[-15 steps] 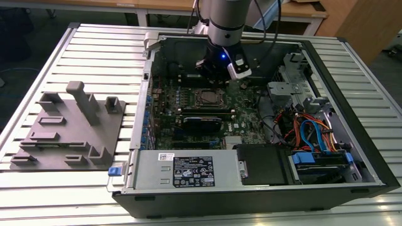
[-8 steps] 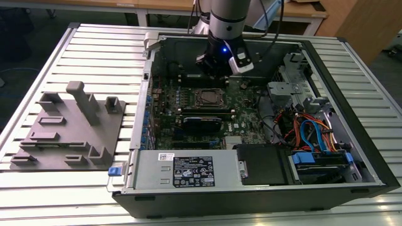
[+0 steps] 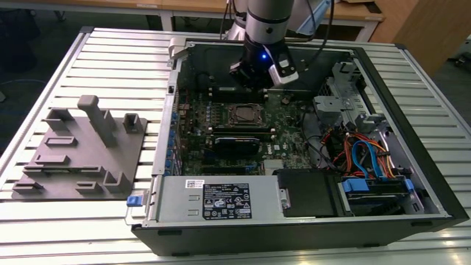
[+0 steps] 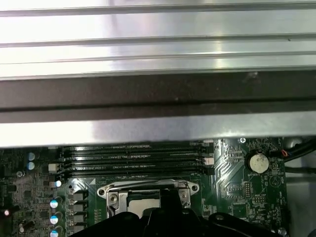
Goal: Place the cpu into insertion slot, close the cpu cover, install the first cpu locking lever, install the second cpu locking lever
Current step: 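Install the second cpu locking lever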
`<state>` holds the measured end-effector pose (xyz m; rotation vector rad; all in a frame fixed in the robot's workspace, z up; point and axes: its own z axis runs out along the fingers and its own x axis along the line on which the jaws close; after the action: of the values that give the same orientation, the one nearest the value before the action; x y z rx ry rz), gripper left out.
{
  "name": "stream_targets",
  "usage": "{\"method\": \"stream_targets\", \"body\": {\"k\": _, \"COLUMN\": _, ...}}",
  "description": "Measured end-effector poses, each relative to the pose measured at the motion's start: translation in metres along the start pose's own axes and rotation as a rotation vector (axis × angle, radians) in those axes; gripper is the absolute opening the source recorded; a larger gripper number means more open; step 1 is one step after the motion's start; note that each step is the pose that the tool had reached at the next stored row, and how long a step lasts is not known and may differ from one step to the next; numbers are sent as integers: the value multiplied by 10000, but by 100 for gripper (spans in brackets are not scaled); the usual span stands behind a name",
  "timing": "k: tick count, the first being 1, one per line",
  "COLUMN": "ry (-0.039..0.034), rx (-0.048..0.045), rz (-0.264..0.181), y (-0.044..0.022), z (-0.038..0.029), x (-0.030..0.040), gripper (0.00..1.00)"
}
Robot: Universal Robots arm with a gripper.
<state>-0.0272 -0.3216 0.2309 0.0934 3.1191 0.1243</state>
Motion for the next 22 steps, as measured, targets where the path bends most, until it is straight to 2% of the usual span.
{"method": "stream_targets", "body": {"k": 9, "ry": 6, "rx": 0, "rz": 0, "y": -104, "z": -4, "x": -6, "gripper": 10}}
{"method": "stream_targets", "body": {"k": 22, "ry": 6, "rx": -1, "rz": 1, "y": -106, "z": -4, "x": -6, "gripper": 10}}
